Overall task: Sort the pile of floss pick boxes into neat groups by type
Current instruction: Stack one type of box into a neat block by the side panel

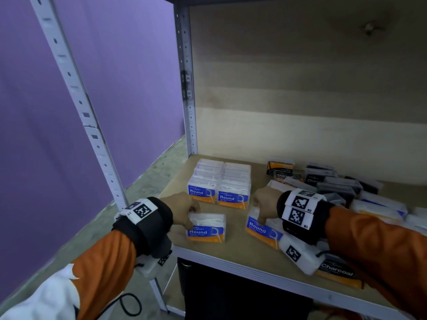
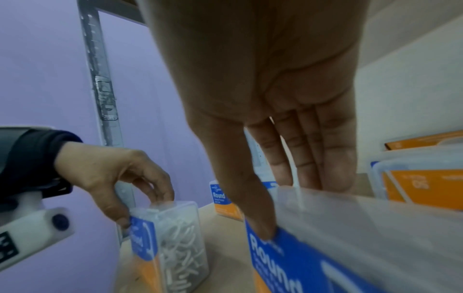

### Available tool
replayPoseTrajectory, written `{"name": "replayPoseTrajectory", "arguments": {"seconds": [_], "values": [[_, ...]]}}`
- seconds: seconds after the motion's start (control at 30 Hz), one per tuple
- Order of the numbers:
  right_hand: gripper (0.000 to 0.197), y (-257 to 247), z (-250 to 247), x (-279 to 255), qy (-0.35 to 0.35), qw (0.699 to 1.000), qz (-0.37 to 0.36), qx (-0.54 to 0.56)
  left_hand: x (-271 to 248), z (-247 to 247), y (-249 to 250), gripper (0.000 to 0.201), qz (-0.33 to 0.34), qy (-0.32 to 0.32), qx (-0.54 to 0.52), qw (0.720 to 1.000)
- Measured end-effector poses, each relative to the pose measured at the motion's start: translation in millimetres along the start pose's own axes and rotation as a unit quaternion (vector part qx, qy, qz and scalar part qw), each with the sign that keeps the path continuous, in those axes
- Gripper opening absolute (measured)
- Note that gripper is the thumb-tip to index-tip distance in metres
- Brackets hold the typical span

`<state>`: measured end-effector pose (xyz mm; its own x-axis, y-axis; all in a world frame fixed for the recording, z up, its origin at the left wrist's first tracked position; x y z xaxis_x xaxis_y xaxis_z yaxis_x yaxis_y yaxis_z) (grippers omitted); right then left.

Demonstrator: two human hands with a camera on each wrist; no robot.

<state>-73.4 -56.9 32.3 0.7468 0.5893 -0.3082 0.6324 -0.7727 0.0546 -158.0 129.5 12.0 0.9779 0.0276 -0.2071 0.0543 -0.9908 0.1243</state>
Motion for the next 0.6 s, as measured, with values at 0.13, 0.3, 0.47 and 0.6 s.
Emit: {"name": "replayPoseTrajectory", "arguments": {"seconds": [0.13,0.3,0.47,0.6], "values": [[0.053,-5.1,3.9,-3.0,0.025,1.0,-0.012,-0.001,1.6,2.0,4.5,0.046,0.005,0.02,-0.012,1.0],[0.048,-2.4,7.7,-7.1,0.046,0.998,-0.011,0.028,5.6,4.3,13.8,0.05,0.037,0.032,-0.025,0.998],[0.016,10.7,20.3,-15.1,0.045,0.999,0.015,0.009,8.3,7.0,12.1,0.048,0.043,0.045,-0.022,0.998],[0.014,18.8,27.5,-23.3,0.05,0.998,0.037,0.001,10.3,5.7,7.2,0.047,0.039,0.052,-0.023,0.998]]}}
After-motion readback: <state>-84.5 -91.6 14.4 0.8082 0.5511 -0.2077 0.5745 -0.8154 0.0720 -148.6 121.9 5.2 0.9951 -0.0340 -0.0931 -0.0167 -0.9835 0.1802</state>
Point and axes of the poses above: each hand's wrist, its own x-axis towards the middle knuckle, its own z-axis out of the palm, y = z × x, the point moved 3 cm from there along x, towards the middle knuckle, and after that the axes turned 8 degrees about y, right-handed, at the moved point
